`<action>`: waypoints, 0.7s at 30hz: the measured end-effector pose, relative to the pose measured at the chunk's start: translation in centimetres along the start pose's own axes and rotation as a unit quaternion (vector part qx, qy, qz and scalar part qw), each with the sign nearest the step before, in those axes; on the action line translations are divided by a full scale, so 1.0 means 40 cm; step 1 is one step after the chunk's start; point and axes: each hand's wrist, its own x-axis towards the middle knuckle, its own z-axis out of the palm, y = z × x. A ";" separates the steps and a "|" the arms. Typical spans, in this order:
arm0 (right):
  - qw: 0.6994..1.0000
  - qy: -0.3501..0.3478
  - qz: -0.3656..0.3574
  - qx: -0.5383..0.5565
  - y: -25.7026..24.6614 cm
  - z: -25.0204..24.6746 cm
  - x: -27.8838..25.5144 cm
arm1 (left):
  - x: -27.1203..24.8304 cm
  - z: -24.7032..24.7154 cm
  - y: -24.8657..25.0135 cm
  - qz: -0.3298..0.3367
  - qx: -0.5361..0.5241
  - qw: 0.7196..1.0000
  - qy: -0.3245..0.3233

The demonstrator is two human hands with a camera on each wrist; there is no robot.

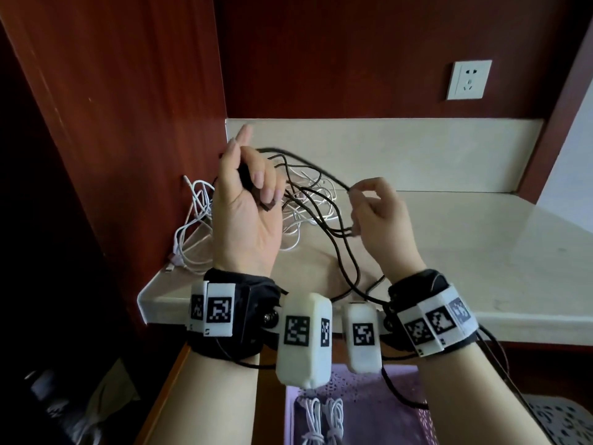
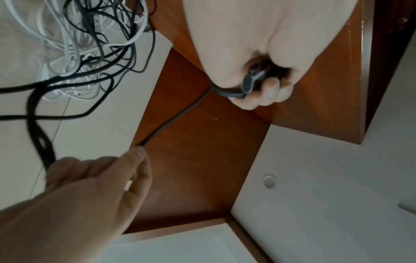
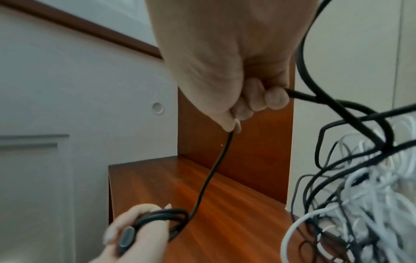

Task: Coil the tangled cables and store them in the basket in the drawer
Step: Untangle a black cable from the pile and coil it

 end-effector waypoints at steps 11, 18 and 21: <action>0.959 -0.203 -0.110 -0.163 -0.018 -0.009 -0.028 | 0.032 -0.065 -0.020 0.010 0.119 0.991 0.054; 0.963 -0.194 -0.121 -0.144 -0.030 -0.048 -0.013 | 0.017 -0.094 -0.076 -0.005 0.519 0.852 -0.071; 0.956 -0.214 -0.127 -0.155 -0.032 -0.056 -0.008 | -0.003 -0.068 -0.070 -0.055 0.606 0.777 -0.161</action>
